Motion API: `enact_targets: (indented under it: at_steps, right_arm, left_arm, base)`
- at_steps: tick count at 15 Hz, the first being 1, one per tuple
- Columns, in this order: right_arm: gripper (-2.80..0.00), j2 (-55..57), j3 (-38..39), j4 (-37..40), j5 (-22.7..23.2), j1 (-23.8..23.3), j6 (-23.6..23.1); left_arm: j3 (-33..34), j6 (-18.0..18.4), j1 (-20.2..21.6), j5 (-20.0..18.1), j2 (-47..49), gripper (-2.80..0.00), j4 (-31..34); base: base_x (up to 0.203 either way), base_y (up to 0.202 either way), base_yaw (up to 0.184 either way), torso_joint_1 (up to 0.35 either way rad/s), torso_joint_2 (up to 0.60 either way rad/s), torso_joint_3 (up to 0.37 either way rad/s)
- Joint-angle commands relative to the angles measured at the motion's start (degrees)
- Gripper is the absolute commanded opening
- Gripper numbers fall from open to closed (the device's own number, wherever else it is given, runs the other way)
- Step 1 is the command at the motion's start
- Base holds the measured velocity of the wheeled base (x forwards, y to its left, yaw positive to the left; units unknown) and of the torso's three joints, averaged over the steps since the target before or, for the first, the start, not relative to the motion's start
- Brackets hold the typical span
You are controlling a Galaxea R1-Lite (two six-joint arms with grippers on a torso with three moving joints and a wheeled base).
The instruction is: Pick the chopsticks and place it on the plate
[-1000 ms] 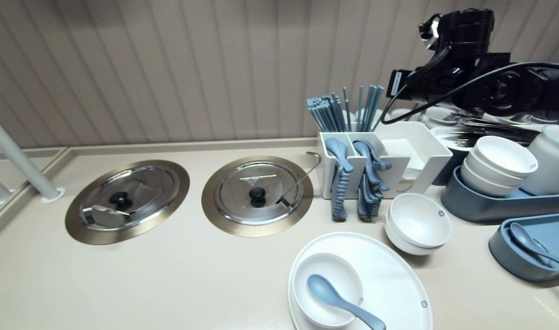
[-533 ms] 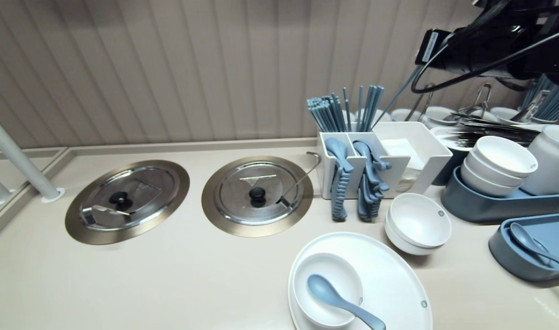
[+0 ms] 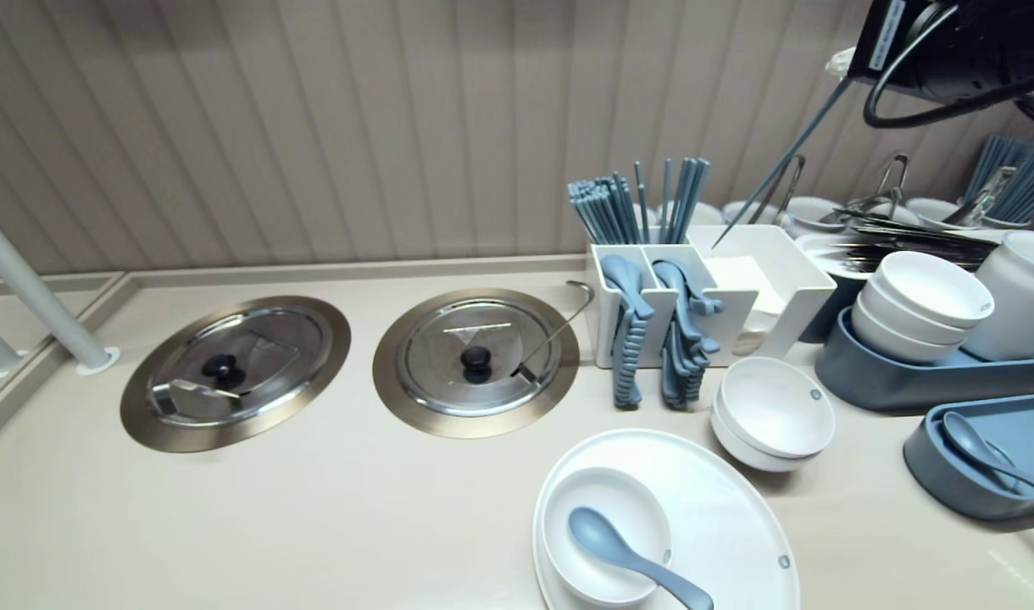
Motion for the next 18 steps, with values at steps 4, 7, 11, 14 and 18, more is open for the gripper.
enact_targets:
  at_steps: [4, 7, 11, 14, 18]
  right_arm:
    - [-2.80, -2.36, 0.68, 0.40, 0.50, 1.21, 0.23]
    - [-2.80, -4.50, 0.61, 4.78, 1.59, 1.30, -0.17]
    - [-2.80, -7.36, 0.00, 14.67, 5.01, 3.41, -3.14]
    - [-2.80, -7.20, -1.85, 21.47, 6.38, 3.41, -5.00]
    - [-2.80, -8.28, -3.79, 31.43, 13.44, 3.96, -7.75]
  left_arm:
    - [0.44, -0.02, 0.00, 0.01, 0.03, -2.80, -0.02]
    - [0.44, -0.02, 0.00, 0.01, -0.02, -2.80, -0.02]
    - [0.44, -0.02, 0.00, -0.04, 0.05, -2.80, -0.02]
    - [0.44, -0.02, -0.03, -0.04, 0.01, -2.80, -0.02]
    - [0.44, -0.02, 0.00, 0.01, -0.02, -2.80, -0.02]
  base:
    - [0.000, 0.000, 0.000, 0.000, 0.00, 0.000]
    - [0.000, 0.000, 0.000, 0.000, 0.00, 0.000]
    - [0.000, 0.000, 0.000, 0.000, 0.00, 0.000]
    - [0.000, 0.000, 0.000, 0.000, 0.00, 0.000]
    - [0.000, 0.000, 0.000, 0.000, 0.00, 0.000]
